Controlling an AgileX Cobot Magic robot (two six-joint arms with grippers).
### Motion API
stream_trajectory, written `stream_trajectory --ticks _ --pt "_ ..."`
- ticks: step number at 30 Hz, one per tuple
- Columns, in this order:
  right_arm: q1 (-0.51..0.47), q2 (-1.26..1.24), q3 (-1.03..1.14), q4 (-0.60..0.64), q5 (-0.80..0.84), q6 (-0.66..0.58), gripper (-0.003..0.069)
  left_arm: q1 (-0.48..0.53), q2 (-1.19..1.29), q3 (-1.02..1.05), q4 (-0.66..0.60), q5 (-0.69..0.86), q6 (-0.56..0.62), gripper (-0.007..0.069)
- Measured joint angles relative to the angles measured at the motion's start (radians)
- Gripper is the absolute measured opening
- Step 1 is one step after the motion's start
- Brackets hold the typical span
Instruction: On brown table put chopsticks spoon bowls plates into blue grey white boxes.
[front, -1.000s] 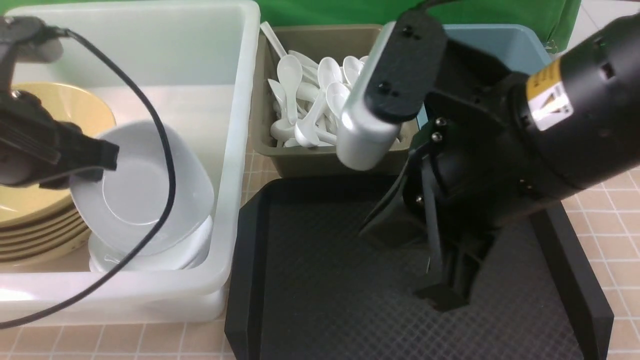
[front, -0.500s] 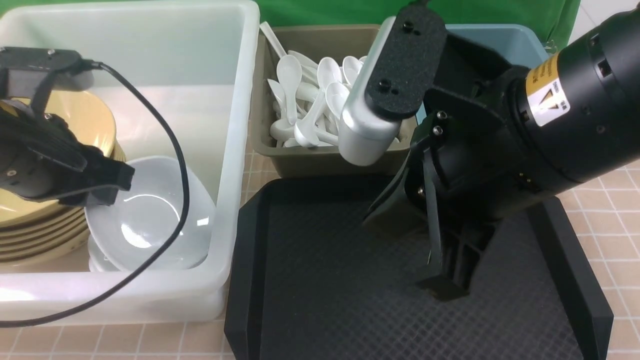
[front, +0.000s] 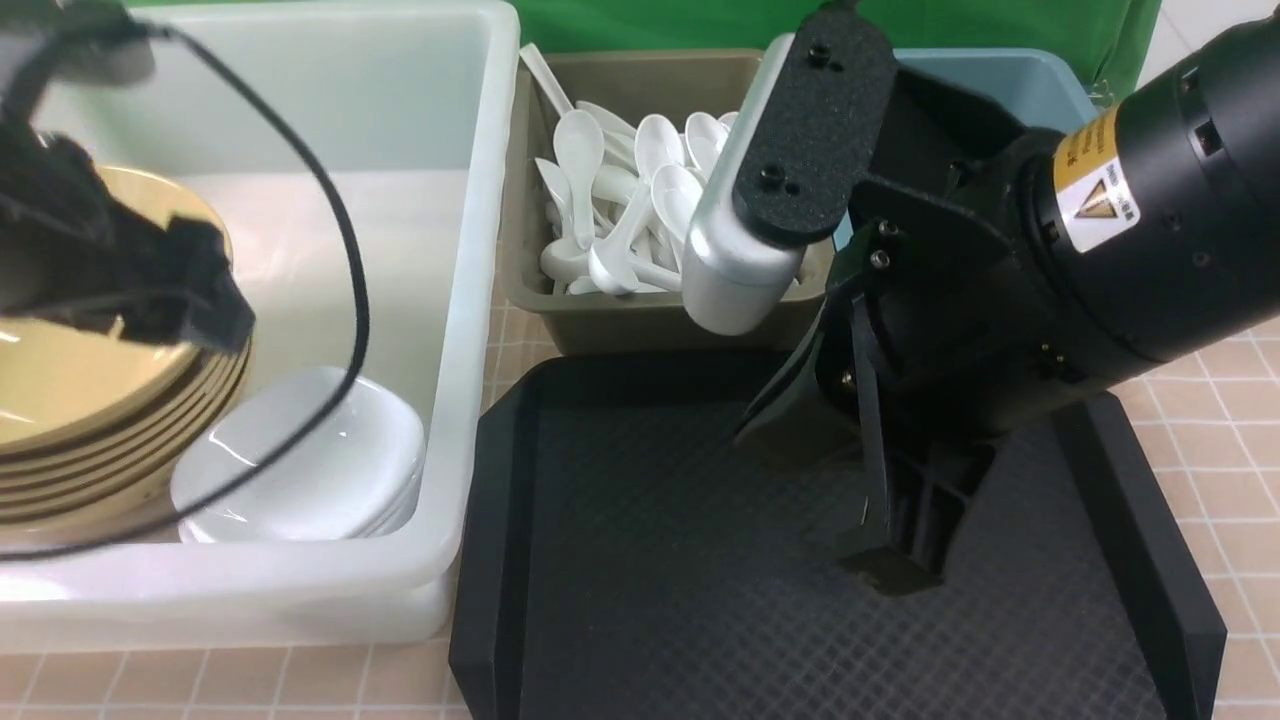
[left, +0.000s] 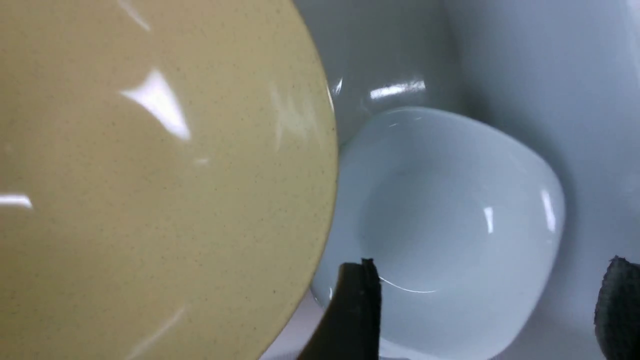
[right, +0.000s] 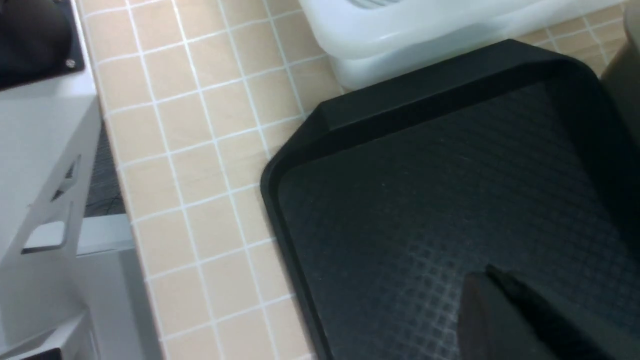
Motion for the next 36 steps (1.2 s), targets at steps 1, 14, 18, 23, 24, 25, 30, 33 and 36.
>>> stream_trajectory --ticks 1,14,18,23,24,25,30,33,36 --pt "0.000 0.000 0.000 -0.012 0.000 0.007 0.0047 0.000 -0.009 -0.019 0.000 0.020 -0.009 0.0515" --pt "0.001 -0.198 0.103 -0.138 -0.003 0.163 0.0048 0.000 -0.501 0.335 0.047 -0.102 -0.021 0.0005" --pt "0.001 -0.350 0.253 -0.138 -0.149 0.163 0.0048 0.000 -0.703 0.509 0.048 -0.208 -0.021 0.0001" --pt "0.001 -0.544 0.448 -0.133 -0.347 0.189 0.0048 0.000 -0.930 0.688 0.049 -0.303 -0.022 0.0001" --pt "0.001 -0.591 0.483 -0.133 -0.379 0.199 0.0048 0.000 -0.975 0.720 0.049 -0.322 -0.022 0.0001" --pt "0.001 -0.621 0.509 -0.133 -0.421 0.213 0.0048 0.000 -0.995 0.734 0.049 -0.331 -0.022 0.0001" --pt "0.001 -0.750 0.620 -0.131 -0.584 0.263 0.0048 0.000 -1.113 0.790 0.049 -0.351 -0.022 0.0001" --pt "0.001 -0.781 0.652 -0.130 -0.632 0.267 0.0048 0.000 -1.148 0.791 0.049 -0.351 -0.022 0.0001" --pt "0.001 -0.784 0.659 -0.130 -0.639 0.267 0.0048 0.000 -1.154 0.791 0.049 -0.351 -0.022 0.0001"
